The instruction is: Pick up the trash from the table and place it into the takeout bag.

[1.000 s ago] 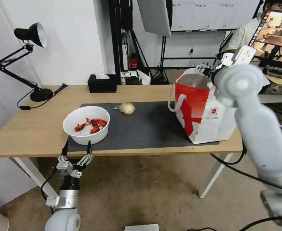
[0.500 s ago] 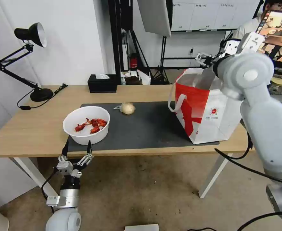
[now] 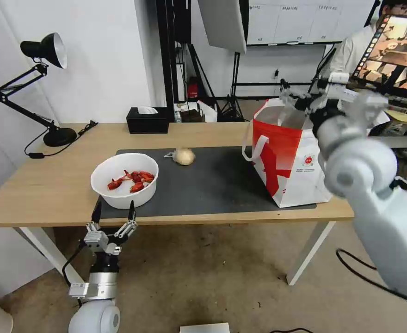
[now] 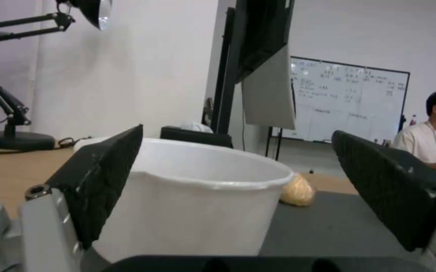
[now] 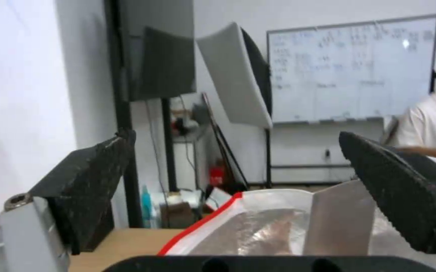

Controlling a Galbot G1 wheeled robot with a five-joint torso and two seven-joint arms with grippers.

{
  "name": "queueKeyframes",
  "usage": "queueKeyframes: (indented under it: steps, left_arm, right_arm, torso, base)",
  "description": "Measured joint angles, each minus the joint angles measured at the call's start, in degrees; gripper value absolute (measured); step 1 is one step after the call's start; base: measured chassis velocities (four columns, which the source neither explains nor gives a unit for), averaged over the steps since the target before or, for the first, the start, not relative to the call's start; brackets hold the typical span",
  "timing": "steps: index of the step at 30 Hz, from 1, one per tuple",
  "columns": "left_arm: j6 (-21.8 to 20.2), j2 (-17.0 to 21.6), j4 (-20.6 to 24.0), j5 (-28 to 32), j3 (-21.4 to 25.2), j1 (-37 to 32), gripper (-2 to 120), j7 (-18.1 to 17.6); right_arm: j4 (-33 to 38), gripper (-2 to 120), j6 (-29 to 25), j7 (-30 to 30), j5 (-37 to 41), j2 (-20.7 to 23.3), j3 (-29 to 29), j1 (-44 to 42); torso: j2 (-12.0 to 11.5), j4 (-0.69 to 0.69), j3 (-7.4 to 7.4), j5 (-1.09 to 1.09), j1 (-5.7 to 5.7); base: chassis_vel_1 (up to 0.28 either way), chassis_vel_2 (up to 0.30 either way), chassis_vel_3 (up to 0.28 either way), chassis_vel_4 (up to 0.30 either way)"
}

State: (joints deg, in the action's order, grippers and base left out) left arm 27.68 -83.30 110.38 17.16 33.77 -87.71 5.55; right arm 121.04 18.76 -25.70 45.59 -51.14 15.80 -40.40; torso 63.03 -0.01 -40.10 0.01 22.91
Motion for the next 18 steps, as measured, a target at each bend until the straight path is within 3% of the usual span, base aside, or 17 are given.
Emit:
queueKeyframes:
  steps: [8,11,15,18]
  left_arm:
    - [-1.29,-1.85,2.94,-1.25,-1.23,-0.56,100,-1.04]
    - [-1.59,-2.09,3.29,-1.9,-1.52,-0.33,100,-1.97]
    - [-1.64,-2.04,3.29,-1.97,-1.49,-0.3,100,-2.09]
    - [-1.65,-1.67,3.29,-1.98,-1.14,-0.43,100,-2.11]
  right_arm:
    - [0.75,100,-9.46,9.94,-7.94,-1.44,4.05,-9.76]
    - [0.76,100,-15.24,14.85,-12.71,-4.04,7.78,-16.01]
    - [0.81,100,-18.85,17.39,-15.68,-6.25,9.78,-20.71]
    - [0.46,100,-25.66,20.72,-20.53,-10.3,12.09,-28.43]
  torso:
    - [0.0,0.02,0.0,-0.01,0.0]
    - [0.0,0.01,0.0,-0.02,0.0]
    - [0.0,0.01,0.0,-0.01,0.0]
    - [0.0,0.0,0.0,-0.01,0.0]
  base:
    - [0.0,0.0,0.0,0.0]
    - [0.0,0.0,0.0,0.0]
    - [0.0,0.0,0.0,0.0]
    - [0.0,0.0,0.0,0.0]
